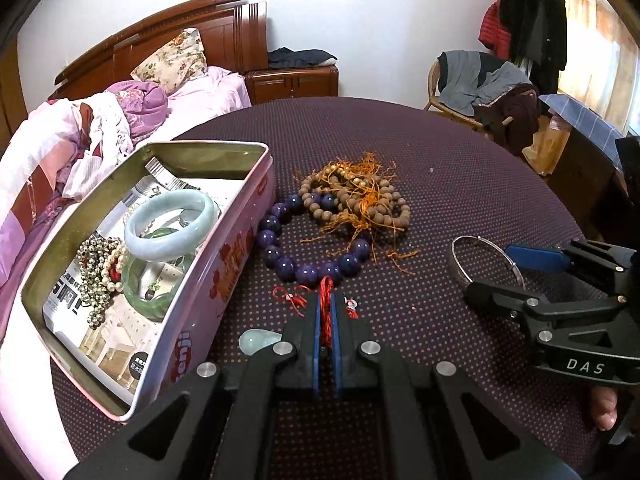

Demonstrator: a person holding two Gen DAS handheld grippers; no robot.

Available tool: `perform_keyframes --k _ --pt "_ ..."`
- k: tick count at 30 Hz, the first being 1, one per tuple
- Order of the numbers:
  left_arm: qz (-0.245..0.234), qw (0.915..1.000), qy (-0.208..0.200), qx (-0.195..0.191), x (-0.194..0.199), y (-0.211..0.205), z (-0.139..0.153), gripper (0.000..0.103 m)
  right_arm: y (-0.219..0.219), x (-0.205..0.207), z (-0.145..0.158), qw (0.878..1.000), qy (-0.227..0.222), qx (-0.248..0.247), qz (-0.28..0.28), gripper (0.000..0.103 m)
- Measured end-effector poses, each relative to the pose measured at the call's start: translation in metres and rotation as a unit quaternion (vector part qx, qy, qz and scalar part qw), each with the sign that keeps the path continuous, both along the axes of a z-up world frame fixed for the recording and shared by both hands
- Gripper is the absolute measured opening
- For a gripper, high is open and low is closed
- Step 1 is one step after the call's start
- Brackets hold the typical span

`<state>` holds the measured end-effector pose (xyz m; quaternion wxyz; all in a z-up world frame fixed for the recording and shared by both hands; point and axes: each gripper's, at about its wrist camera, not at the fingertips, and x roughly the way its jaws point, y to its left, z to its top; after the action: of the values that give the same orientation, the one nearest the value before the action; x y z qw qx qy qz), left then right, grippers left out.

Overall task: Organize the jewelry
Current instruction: 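Grasp the silver bangle with the right gripper while the left gripper grasps the red tassel charm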

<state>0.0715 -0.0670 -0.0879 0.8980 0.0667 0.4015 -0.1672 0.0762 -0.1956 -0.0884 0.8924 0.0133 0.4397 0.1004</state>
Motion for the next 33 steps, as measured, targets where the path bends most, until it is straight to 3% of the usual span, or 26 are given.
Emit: perform_keyframes --k 26,33 --pt "0.008 0.9989 -0.046 -0.003 -0.011 0.007 0.015 0.004 -0.005 -0.009 0.01 0.999 -0.039 0.026 -0.012 0.062" --pt "0.01 0.9975 -0.068 -0.013 -0.019 0.014 0.034 0.004 -0.002 -0.013 0.019 0.998 -0.056 0.028 -0.01 0.062"
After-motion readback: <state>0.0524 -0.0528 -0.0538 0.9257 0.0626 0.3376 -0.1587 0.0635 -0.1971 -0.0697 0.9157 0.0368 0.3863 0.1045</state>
